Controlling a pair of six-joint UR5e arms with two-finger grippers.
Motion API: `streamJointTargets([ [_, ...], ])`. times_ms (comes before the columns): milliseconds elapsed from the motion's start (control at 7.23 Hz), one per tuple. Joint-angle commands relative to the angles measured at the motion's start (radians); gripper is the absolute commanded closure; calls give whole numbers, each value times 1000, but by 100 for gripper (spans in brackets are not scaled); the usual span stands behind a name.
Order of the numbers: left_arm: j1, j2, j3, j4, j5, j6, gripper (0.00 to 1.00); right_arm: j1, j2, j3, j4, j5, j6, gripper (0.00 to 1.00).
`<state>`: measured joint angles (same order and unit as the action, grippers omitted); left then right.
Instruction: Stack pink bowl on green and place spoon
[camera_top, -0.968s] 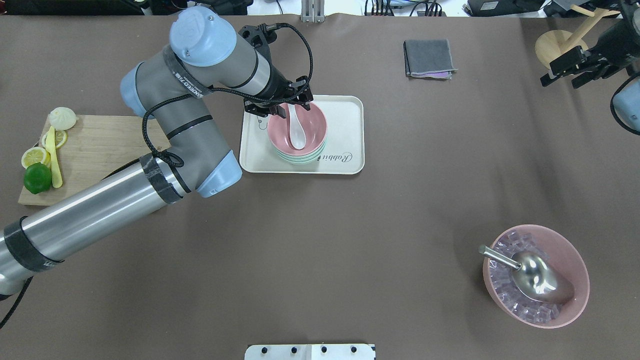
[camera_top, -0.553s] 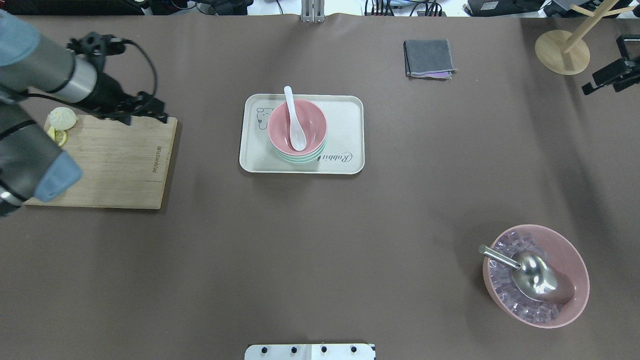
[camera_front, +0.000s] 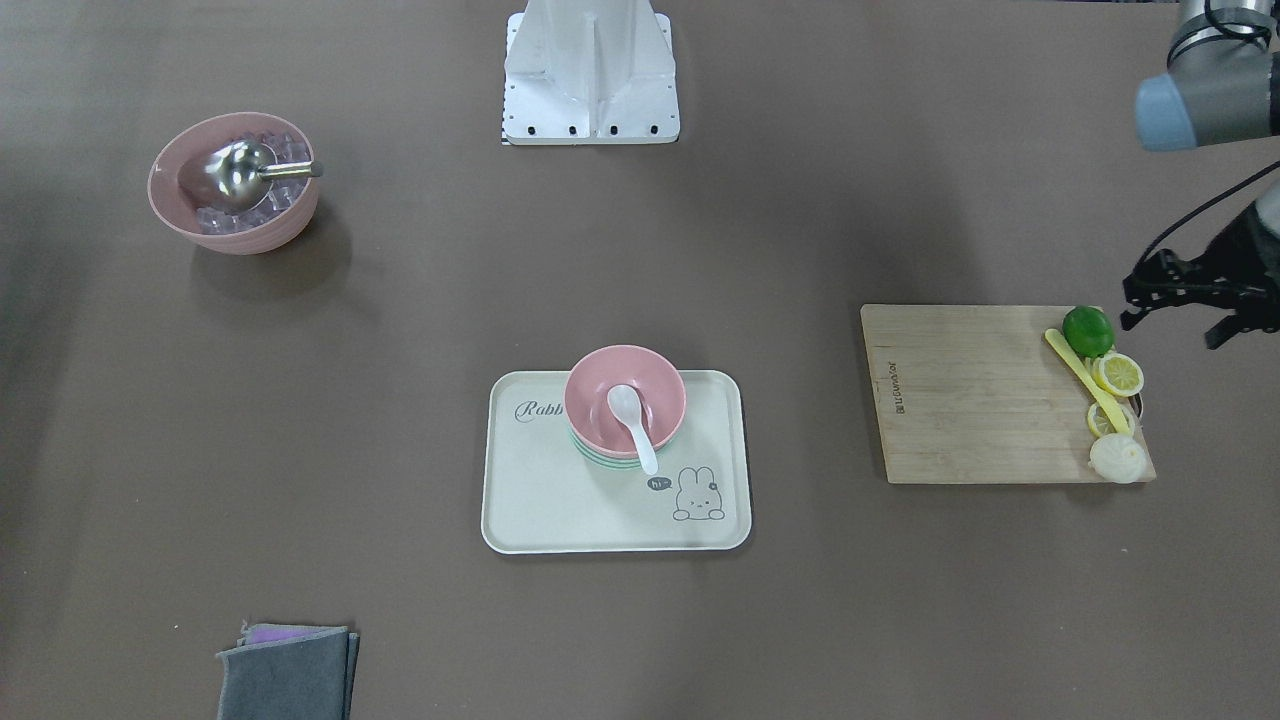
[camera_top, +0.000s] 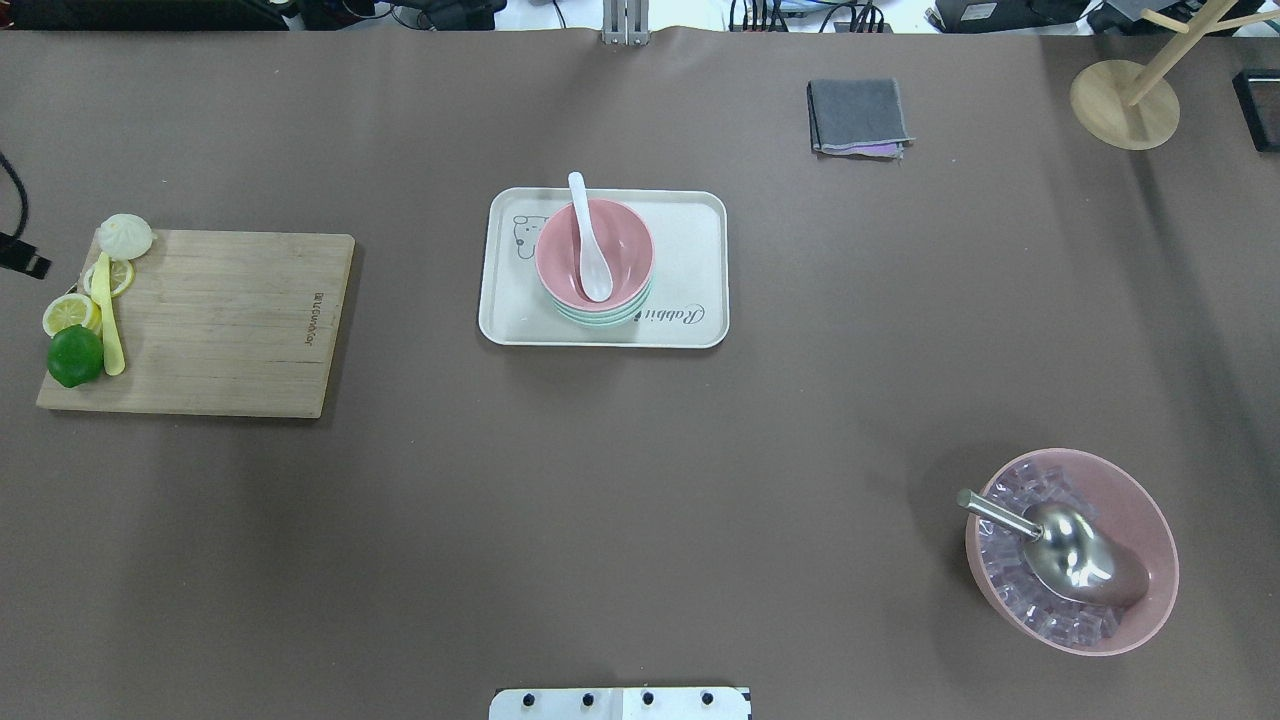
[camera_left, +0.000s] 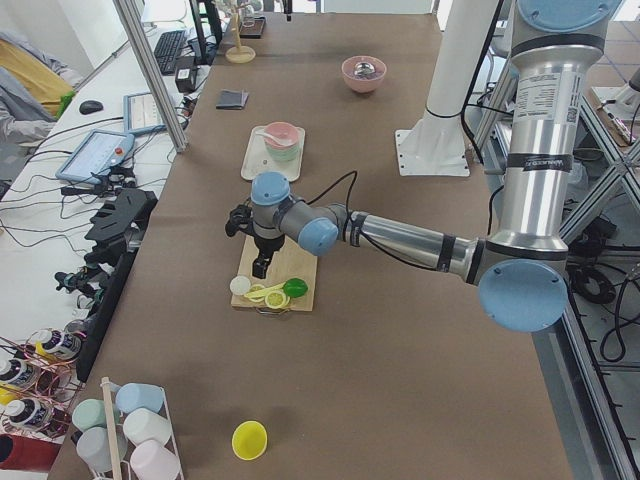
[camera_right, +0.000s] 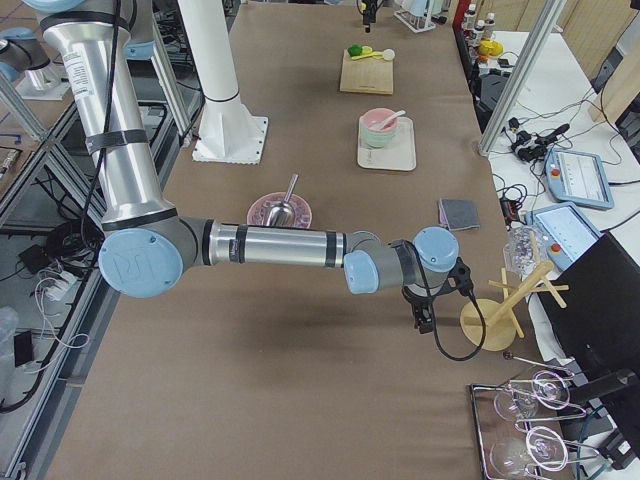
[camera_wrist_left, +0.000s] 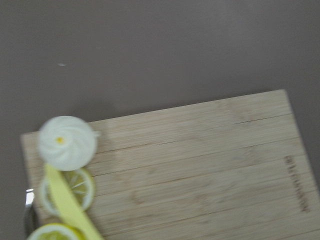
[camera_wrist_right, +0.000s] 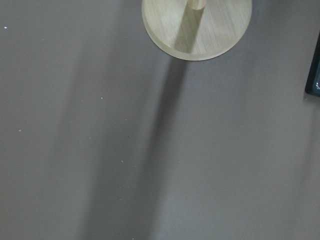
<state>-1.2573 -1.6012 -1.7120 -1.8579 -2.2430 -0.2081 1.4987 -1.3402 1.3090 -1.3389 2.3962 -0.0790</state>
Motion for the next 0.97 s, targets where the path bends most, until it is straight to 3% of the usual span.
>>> streamJointTargets([
  [0, -111, 14, 15, 118, -3, 176, 2, 14, 3, 0, -26, -3, -24, 0],
  [415, -149, 7, 31, 166, -7, 229, 2, 11, 4, 3, -26, -5, -24, 0],
  [830, -175, 1, 26, 221, -86, 253, 2, 11, 3, 4, -26, -3, -24, 0],
])
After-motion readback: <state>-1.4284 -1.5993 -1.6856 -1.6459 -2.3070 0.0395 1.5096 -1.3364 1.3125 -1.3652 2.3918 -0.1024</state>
